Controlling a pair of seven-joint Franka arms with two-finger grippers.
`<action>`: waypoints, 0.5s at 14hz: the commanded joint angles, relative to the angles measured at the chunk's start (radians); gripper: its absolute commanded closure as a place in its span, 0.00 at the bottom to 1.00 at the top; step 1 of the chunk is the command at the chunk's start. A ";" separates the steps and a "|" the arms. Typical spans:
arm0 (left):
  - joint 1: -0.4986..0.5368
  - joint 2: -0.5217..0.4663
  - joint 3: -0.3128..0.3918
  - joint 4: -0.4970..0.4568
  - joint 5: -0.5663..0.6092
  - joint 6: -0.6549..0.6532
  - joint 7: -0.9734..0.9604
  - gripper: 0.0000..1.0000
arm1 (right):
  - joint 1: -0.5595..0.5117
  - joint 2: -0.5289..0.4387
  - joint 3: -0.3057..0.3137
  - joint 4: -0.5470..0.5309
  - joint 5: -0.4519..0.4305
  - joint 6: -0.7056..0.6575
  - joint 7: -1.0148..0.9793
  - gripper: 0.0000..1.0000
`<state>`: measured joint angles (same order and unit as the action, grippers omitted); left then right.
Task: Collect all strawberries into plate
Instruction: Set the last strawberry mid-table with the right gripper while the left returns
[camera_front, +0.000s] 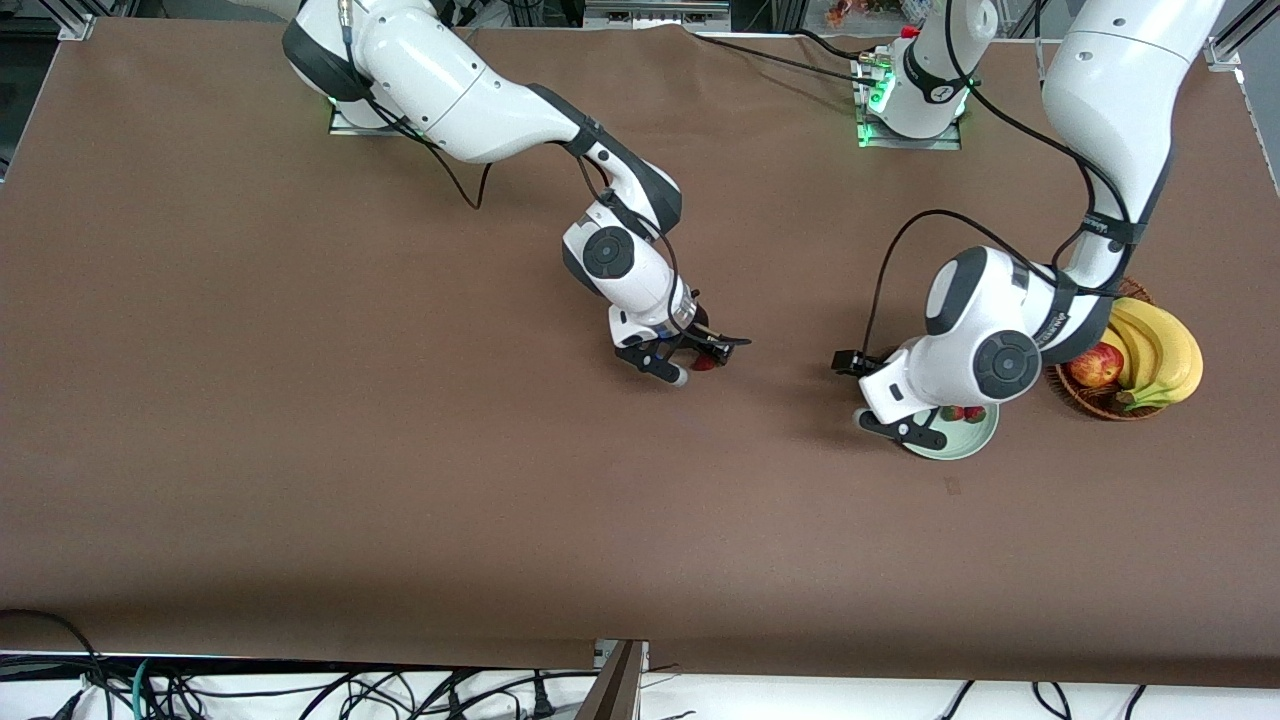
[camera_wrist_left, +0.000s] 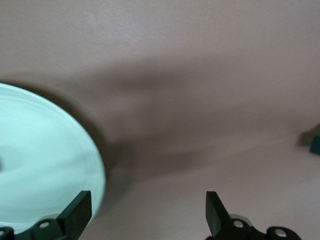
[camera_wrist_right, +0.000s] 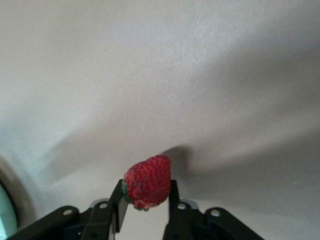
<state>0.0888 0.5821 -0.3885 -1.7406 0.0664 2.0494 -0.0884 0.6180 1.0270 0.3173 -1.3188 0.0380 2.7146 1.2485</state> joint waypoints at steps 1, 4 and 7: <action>-0.014 -0.008 0.002 0.001 0.000 -0.008 -0.076 0.00 | -0.015 -0.001 0.014 0.033 -0.006 0.001 0.003 0.00; -0.017 0.001 0.000 -0.002 -0.007 -0.005 -0.083 0.00 | -0.076 -0.103 0.014 0.021 -0.007 -0.120 -0.038 0.00; -0.044 0.018 0.000 -0.005 -0.117 0.030 -0.138 0.00 | -0.188 -0.238 0.013 -0.019 -0.004 -0.378 -0.278 0.00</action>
<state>0.0651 0.5911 -0.3893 -1.7455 0.0029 2.0544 -0.1845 0.5095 0.8973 0.3148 -1.2704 0.0352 2.4648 1.1017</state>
